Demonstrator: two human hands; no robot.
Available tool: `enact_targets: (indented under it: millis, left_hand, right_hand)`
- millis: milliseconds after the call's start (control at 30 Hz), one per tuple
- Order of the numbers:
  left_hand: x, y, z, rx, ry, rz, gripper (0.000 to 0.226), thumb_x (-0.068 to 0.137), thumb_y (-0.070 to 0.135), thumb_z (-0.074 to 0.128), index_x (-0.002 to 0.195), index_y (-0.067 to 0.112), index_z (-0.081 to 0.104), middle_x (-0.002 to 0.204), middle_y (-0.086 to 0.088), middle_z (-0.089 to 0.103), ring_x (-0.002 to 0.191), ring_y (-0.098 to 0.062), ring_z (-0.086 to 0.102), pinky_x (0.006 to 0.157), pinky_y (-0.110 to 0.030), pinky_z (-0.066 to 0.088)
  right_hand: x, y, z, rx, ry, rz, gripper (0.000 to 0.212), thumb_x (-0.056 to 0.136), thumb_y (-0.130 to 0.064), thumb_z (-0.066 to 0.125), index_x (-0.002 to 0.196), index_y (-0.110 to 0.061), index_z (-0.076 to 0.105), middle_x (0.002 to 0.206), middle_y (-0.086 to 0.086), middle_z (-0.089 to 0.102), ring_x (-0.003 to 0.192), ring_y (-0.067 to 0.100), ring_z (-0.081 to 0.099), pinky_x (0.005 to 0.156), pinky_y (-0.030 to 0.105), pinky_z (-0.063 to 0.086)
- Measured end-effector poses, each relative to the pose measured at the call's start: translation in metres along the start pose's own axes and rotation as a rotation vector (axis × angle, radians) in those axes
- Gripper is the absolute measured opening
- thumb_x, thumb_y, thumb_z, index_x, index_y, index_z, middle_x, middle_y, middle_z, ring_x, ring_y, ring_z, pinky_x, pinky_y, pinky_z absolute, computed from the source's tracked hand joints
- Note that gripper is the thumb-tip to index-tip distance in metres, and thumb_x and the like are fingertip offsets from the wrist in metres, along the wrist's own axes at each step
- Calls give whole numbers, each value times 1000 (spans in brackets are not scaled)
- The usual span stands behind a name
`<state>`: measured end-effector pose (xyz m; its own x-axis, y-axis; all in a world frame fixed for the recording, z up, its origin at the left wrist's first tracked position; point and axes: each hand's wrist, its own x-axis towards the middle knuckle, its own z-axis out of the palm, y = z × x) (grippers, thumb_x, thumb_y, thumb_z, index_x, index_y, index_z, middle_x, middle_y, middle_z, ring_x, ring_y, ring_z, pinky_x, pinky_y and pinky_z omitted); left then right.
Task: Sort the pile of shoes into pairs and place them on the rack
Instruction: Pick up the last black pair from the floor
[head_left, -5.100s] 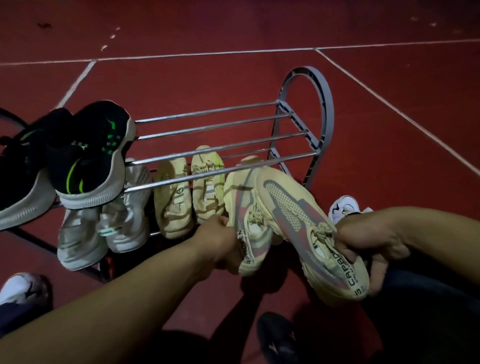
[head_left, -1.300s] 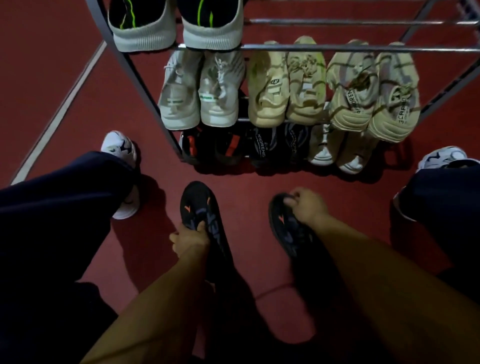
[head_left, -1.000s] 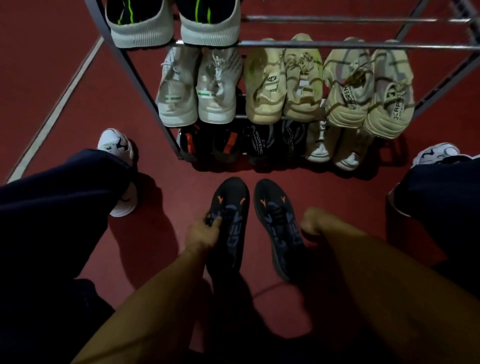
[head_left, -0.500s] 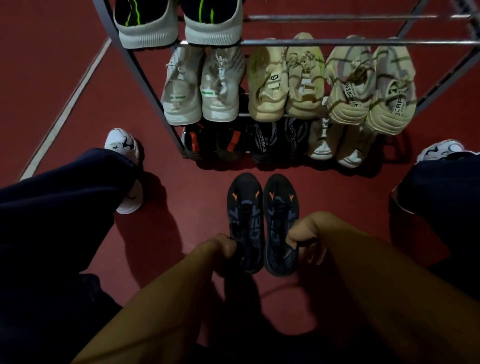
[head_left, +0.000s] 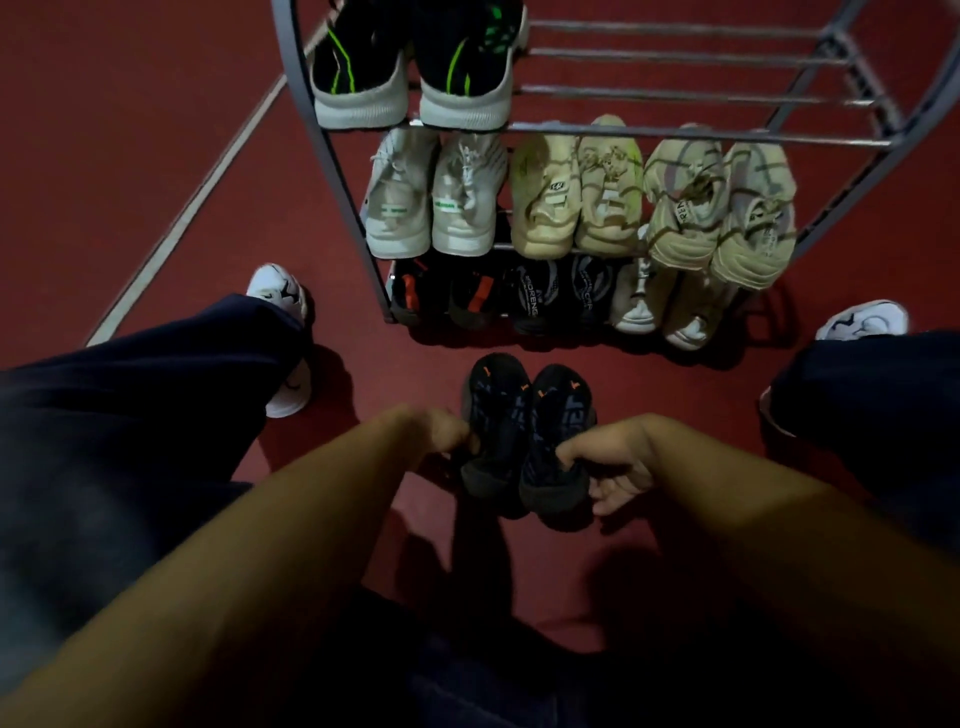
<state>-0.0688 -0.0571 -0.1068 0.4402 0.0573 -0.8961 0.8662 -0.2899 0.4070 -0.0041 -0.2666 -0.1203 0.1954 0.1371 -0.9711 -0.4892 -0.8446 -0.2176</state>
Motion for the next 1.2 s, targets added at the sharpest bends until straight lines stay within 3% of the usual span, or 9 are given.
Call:
enact_targets:
  millis: [100, 367, 567, 733, 867, 967, 1000, 1100, 1200]
  left_hand:
    - [-41, 18, -8, 107, -12, 31, 16, 100, 13, 50, 111, 2, 51, 108, -15, 53, 88, -33, 60, 84, -43, 56]
    - [-181, 63, -27, 106, 10, 234, 32, 93, 15, 63, 122, 3, 58, 123, -13, 57, 100, -27, 58, 56, -29, 61]
    - [-242, 155, -51, 9, 70, 471, 19, 96, 10, 55, 113, 7, 60, 104, -9, 63, 95, -28, 63, 73, -38, 58]
    - [-219, 215, -68, -226, 299, 637, 8, 93, 12, 58, 95, 11, 65, 100, -11, 65, 83, -25, 63, 62, -34, 55]
    - [-187, 248, -71, -316, 375, 716, 12, 94, 9, 59, 82, 12, 57, 93, -12, 63, 71, -23, 60, 63, -37, 56]
    - [-172, 273, -69, -328, 364, 761, 11, 96, 10, 57, 85, 13, 55, 92, -8, 60, 75, -23, 60, 67, -39, 57]
    - [-167, 281, -69, -319, 367, 759, 7, 96, 11, 56, 89, 12, 57, 93, -8, 61, 76, -24, 60, 65, -38, 56]
    - [-148, 295, -71, -266, 406, 722, 14, 95, 12, 58, 107, 4, 59, 95, -11, 62, 74, -25, 62, 56, -36, 58]
    - [-123, 296, -78, 323, 612, 664, 34, 94, 24, 59, 121, 4, 59, 113, -15, 65, 94, -33, 65, 66, -37, 56]
  right_hand:
    - [-44, -3, 3, 88, -1, -38, 22, 88, -20, 55, 105, -6, 55, 72, 9, 53, 45, 15, 52, 49, 27, 57]
    - [-208, -3, -4, 93, 40, -257, 48, 96, -23, 50, 139, -6, 38, 118, 17, 50, 57, 20, 62, 67, 38, 62]
    - [-307, -47, -63, 131, 258, -484, 29, 95, -16, 46, 122, -9, 52, 99, 13, 52, 60, 20, 50, 61, 35, 62]
    - [-302, -100, -112, 243, 455, -640, 28, 95, -15, 45, 122, -10, 49, 88, 13, 50, 59, 21, 51, 67, 38, 60]
    - [-255, -125, -145, 366, 603, -721, 23, 97, -14, 43, 117, -11, 54, 82, 11, 56, 47, 19, 56, 54, 33, 57]
    - [-233, -139, -172, 387, 713, -720, 27, 96, -17, 40, 116, -7, 55, 90, 19, 59, 65, 31, 59, 66, 55, 60]
    - [-227, -143, -180, 380, 742, -716, 27, 96, -17, 39, 114, -7, 56, 96, 22, 61, 70, 33, 60, 67, 59, 59]
    - [-216, -152, -191, 292, 829, -716, 25, 97, -18, 36, 108, -10, 58, 104, 22, 63, 75, 36, 64, 57, 41, 58]
    - [-200, -154, -195, 125, 903, -659, 29, 95, -20, 39, 106, -7, 62, 108, 22, 66, 89, 41, 66, 78, 49, 58]
